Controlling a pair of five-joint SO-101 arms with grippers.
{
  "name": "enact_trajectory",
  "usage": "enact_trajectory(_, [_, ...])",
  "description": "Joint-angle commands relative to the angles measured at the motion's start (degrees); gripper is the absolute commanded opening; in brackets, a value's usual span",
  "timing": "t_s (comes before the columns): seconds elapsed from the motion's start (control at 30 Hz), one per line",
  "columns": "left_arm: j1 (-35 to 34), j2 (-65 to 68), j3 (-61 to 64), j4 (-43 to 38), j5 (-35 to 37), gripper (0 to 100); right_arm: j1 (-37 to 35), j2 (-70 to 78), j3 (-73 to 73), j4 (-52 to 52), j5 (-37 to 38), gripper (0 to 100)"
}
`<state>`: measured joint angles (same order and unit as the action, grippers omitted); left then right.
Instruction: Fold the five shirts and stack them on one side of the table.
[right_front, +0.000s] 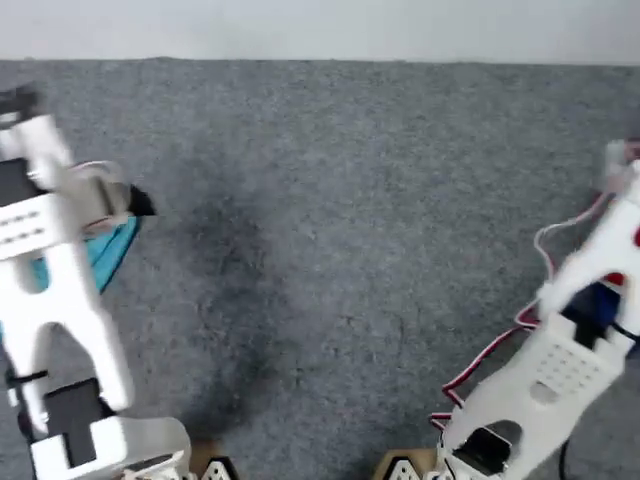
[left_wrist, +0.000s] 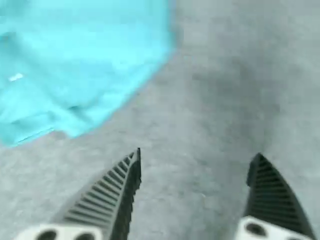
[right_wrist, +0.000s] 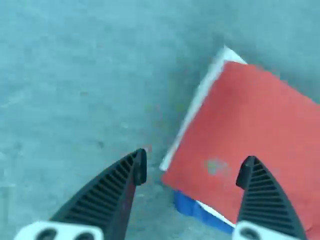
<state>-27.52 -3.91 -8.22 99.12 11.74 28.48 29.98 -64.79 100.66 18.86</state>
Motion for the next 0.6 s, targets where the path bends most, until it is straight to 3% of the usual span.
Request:
enact_trajectory(0.0, [-8.8, 0.8, 0.5, -4.0, 0.6, 33, -3.6, -6.1, 5.1, 2.5, -1.4, 29.9])
enact_trajectory(0.23, [-21.2, 16.5, 0.8, -16.8, 0.7, 33, -5.2, -12.9, 28.7, 2.3, -1.4, 29.9])
enact_trajectory(0.4, [-19.3, 26.6, 0.4, -25.5, 0.6, 33, -5.1, -15.3, 36.7, 2.3, -1.3, 29.9])
enact_trajectory(0.57, [-14.1, 34.5, -7.6, -26.9, 1.1, 33, -5.1, -18.1, 38.7, 2.4, -1.3, 29.9])
